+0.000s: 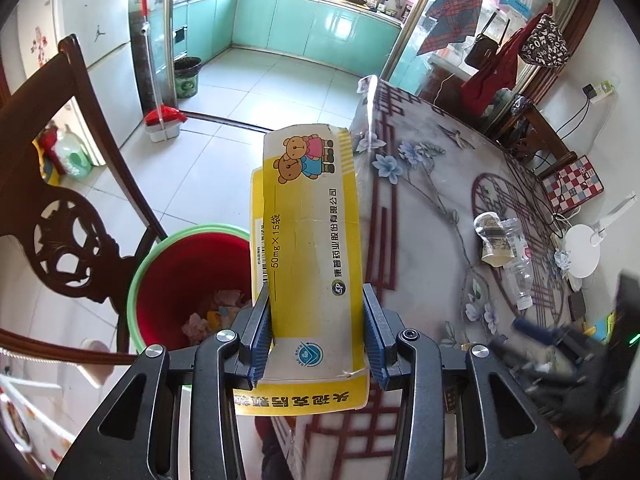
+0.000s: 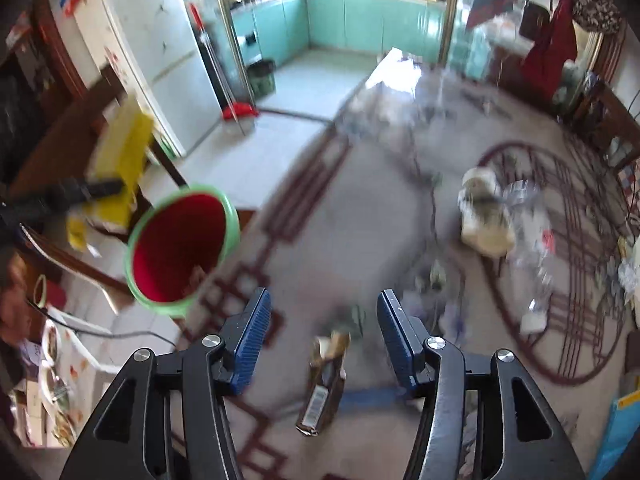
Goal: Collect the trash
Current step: 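Carry the carton and cigarette box over the red bucket and open both grippers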
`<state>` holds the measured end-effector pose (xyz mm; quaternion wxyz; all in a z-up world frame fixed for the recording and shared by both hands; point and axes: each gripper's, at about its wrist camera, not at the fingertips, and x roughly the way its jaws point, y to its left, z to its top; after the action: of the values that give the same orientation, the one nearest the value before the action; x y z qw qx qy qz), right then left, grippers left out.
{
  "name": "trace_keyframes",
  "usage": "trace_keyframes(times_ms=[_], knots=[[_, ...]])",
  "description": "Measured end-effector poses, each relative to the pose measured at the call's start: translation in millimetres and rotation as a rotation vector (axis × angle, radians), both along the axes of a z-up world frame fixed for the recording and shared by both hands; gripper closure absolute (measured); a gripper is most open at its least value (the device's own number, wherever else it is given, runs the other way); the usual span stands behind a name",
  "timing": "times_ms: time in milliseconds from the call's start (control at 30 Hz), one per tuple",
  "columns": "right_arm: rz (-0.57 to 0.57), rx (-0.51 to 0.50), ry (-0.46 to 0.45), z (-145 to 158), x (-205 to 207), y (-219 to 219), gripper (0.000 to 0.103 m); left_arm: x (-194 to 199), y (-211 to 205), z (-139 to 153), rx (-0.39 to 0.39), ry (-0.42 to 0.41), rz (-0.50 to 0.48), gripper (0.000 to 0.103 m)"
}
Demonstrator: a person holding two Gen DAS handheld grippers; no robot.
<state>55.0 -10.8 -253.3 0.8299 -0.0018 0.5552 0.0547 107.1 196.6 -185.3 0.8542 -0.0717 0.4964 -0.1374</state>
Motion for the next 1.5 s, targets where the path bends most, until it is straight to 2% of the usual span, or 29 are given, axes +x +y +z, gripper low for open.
trace_keyframes(times_ms=[100,167,200,233,267,300,533,667,800,1167,1500], knots=[[-0.023,-0.050,0.096,-37,-9,-5,0.049,2,1,-1,0.002,0.001,-0.005,0.064],[-0.034,-0.023,0.141,-51,-13,-8,0.049,4,0,-3,-0.001,0.006,-0.009,0.064],[-0.045,-0.005,0.145,-53,-15,-10,0.059,5,0,-4,-0.002,0.008,-0.012,0.064],[-0.055,-0.004,0.150,-54,-16,-12,0.073,5,0,-5,-0.001,0.009,-0.015,0.064],[-0.060,-0.001,0.143,-52,-16,-14,0.073,5,-1,-5,0.001,0.009,-0.018,0.064],[-0.064,0.011,0.129,-48,-16,-15,0.079,5,-1,-5,0.004,0.008,-0.020,0.064],[-0.058,0.062,-0.042,12,-4,-14,0.079,8,-1,-3,0.022,-0.005,-0.022,0.064],[-0.024,0.074,-0.123,44,11,4,0.079,10,4,-5,0.029,-0.006,-0.010,0.064],[0.023,0.097,-0.177,63,28,26,0.079,12,12,-7,0.038,-0.002,0.008,0.064],[0.177,0.138,-0.202,67,59,94,0.079,17,42,-22,0.079,0.035,0.081,0.064],[0.242,0.213,-0.215,62,82,140,0.079,24,73,-43,0.111,0.088,0.140,0.064]])
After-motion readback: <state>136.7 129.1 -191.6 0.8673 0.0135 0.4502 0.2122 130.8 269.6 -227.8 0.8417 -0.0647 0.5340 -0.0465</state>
